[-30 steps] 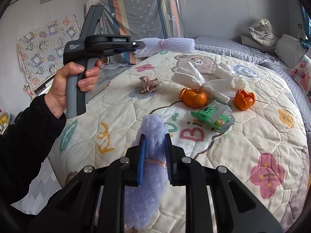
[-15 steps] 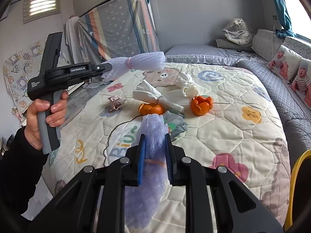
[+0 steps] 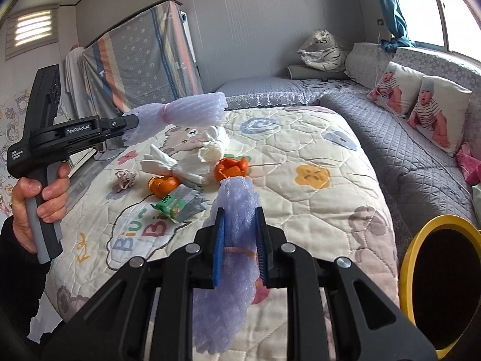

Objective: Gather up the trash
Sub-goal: 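Carry the purple mesh net and white foam net over the yellow-rimmed bin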

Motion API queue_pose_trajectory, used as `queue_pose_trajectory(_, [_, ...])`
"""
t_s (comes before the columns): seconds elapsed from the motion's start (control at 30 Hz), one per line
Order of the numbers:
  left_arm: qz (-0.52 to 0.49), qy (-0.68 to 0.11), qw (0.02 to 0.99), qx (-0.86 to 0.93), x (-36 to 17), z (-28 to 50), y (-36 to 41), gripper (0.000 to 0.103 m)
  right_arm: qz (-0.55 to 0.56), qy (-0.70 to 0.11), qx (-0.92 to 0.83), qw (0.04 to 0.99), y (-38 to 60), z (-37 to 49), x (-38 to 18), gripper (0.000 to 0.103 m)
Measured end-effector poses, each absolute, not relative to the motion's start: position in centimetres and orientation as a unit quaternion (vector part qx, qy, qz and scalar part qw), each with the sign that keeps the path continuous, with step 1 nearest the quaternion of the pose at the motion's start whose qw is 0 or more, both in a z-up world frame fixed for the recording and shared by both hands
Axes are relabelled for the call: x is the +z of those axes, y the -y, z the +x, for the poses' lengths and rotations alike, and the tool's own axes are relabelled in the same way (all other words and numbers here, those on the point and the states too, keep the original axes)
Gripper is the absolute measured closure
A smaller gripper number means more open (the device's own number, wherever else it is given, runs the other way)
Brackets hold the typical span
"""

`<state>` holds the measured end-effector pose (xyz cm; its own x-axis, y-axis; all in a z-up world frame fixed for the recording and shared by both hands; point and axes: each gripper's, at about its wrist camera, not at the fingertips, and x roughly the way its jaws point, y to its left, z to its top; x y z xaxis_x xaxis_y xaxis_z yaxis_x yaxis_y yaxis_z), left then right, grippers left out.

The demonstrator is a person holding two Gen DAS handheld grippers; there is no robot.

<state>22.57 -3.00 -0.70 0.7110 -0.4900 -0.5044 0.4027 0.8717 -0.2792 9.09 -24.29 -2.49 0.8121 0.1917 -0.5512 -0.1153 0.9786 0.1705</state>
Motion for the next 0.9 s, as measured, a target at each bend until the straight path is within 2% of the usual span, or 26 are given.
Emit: queue_pose_trajectory(0.9, [0.004, -0.314, 0.869, -0.382, -0.5, 20.4, 23.5, 0.087, 0.111, -0.277, -0.146, 0.943, 42.3, 3.3, -3.7, 0.085])
